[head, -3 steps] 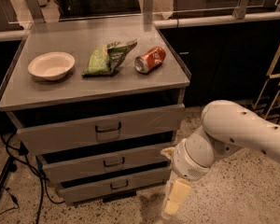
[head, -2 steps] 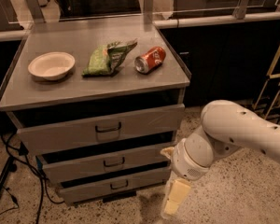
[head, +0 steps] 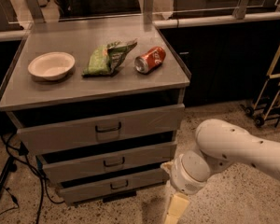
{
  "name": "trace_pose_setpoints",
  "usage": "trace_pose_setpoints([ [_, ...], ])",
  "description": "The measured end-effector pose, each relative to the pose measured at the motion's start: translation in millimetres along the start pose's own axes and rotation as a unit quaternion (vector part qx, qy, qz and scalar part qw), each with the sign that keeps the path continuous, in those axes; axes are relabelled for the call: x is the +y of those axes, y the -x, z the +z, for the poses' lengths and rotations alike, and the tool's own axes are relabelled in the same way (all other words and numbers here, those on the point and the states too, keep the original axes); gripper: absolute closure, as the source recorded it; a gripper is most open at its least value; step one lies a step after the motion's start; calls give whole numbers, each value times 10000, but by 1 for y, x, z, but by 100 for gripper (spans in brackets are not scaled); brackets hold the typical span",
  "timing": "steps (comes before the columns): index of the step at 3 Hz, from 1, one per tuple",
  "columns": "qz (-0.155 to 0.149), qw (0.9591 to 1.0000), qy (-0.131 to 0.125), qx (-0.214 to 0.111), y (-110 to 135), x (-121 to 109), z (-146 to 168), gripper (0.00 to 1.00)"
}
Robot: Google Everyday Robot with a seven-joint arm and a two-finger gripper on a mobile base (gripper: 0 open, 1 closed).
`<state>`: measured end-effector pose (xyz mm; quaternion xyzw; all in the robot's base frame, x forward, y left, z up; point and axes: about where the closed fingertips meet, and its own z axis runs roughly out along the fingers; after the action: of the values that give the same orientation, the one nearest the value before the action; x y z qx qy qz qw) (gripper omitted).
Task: Open bottom drawer
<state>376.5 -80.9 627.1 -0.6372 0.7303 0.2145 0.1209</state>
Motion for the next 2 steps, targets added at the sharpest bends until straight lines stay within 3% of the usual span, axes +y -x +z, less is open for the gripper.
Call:
trace_pose_setpoints([
  [1,223,9997,24,-31,-38,-25,53,0],
  [2,234,9997,41,-40,-38,-24,56,0],
])
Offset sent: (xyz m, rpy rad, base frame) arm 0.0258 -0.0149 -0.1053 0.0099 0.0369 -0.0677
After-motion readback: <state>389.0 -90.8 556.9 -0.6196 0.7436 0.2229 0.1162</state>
